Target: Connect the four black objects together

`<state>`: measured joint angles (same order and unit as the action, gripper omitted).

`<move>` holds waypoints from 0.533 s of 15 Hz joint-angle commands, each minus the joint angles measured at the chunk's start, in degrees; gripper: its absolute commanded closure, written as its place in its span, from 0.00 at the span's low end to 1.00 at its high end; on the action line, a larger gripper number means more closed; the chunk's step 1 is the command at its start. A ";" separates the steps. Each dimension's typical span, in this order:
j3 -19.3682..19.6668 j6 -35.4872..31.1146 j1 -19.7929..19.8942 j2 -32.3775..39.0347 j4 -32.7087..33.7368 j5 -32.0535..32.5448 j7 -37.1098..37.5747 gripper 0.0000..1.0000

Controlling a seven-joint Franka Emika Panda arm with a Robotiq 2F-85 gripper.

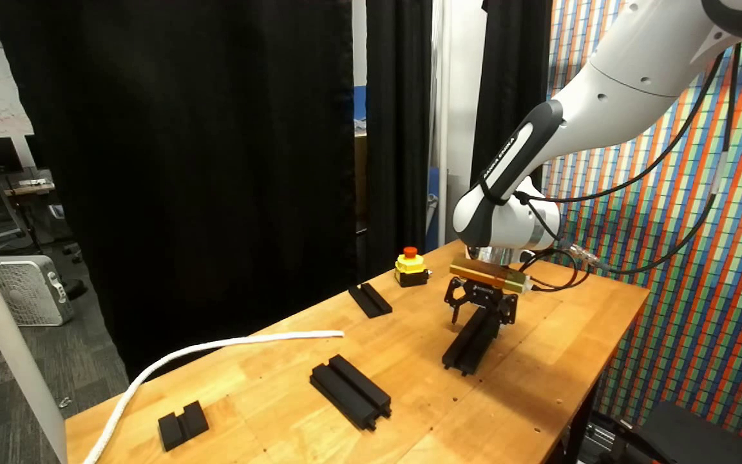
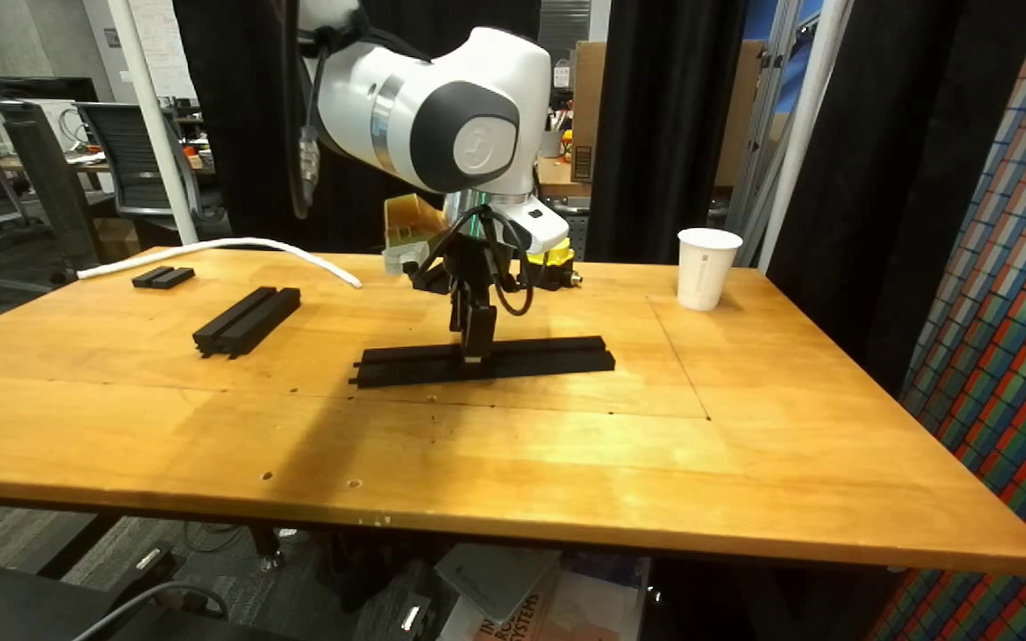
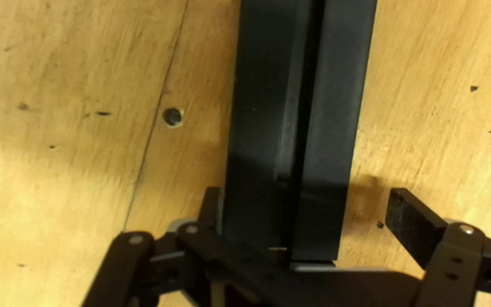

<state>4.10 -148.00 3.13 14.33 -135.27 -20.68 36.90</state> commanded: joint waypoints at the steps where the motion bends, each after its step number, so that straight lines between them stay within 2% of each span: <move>1: 0.13 0.78 -0.16 -1.08 0.46 -1.14 -0.34 0.00; 5: -0.42 8.44 -1.51 -6.36 -0.26 1.11 0.58 0.00; 8: -1.50 17.86 -3.53 -9.75 1.89 5.35 2.08 0.00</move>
<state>3.45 -138.40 1.48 9.52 -134.65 -19.04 37.11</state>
